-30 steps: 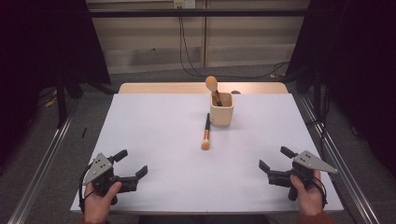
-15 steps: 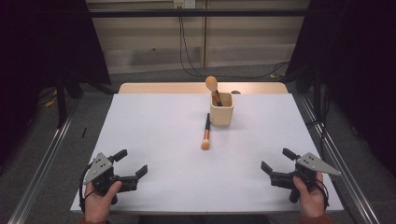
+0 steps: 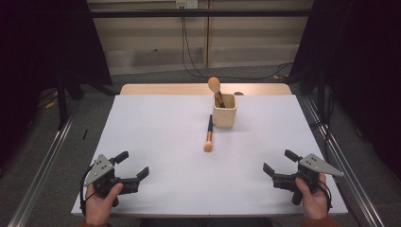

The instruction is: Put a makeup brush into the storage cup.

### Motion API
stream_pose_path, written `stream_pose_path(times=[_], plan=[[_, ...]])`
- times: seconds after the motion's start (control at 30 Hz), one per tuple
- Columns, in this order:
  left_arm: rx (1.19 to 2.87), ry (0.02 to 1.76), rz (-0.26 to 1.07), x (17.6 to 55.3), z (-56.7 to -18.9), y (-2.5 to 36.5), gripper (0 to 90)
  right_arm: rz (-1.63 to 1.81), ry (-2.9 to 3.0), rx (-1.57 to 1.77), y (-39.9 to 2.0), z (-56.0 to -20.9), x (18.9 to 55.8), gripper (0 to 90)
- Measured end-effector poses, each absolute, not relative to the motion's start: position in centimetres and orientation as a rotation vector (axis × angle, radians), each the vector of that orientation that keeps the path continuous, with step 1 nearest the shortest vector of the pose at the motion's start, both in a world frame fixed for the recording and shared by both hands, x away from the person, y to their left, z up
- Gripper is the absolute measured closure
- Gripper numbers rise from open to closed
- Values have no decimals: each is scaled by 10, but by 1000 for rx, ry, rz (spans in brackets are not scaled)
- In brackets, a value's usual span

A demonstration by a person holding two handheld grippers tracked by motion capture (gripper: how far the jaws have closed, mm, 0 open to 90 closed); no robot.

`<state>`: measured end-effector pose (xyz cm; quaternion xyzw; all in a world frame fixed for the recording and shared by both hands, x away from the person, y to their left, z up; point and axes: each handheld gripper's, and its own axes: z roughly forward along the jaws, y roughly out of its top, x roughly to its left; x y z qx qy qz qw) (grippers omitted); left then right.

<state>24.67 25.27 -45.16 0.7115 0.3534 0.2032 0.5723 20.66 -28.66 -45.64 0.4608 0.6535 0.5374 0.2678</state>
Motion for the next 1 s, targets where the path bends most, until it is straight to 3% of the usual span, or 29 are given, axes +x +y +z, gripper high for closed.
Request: stream_pose_path(times=[1.0], plan=[[1684, 816, 463, 248, -451, 247, 29, 1552, 1788, 1142, -249, -433, 272, 0]])
